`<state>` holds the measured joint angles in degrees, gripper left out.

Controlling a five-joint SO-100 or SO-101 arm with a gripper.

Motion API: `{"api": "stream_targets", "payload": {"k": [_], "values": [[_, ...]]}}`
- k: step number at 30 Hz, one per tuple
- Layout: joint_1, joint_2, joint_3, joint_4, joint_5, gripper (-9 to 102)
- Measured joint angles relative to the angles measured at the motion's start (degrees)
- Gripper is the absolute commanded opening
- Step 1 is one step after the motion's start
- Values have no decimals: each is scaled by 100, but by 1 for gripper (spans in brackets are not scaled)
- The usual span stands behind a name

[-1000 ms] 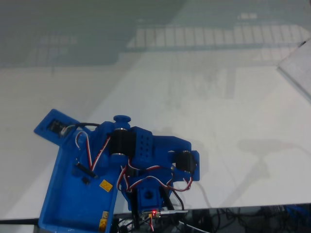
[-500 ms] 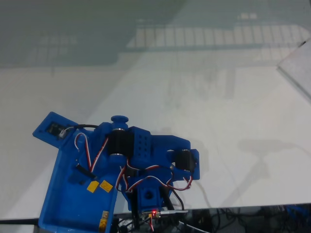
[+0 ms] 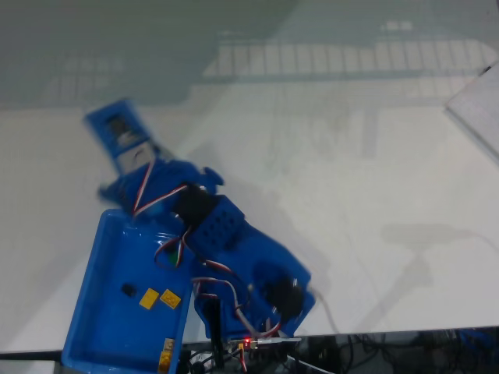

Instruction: Pick up all the lego then put into the bin

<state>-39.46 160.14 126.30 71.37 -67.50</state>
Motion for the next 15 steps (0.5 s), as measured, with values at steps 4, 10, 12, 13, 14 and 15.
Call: {"api": "stream_targets", "payload": {"k": [4,10,12,13,14,15], "values": [[1749,536,1327,-1459,-650,0],[3270,1468,2865,-2540,-1274,0],[3568,1872,3226,-2610,-1380,0],[3674,2039,3393,-2628,-1424,0],[3771,2206,3560,-2628,-1450,0],[3876,2364,3727,-2637,-1477,0]]}}
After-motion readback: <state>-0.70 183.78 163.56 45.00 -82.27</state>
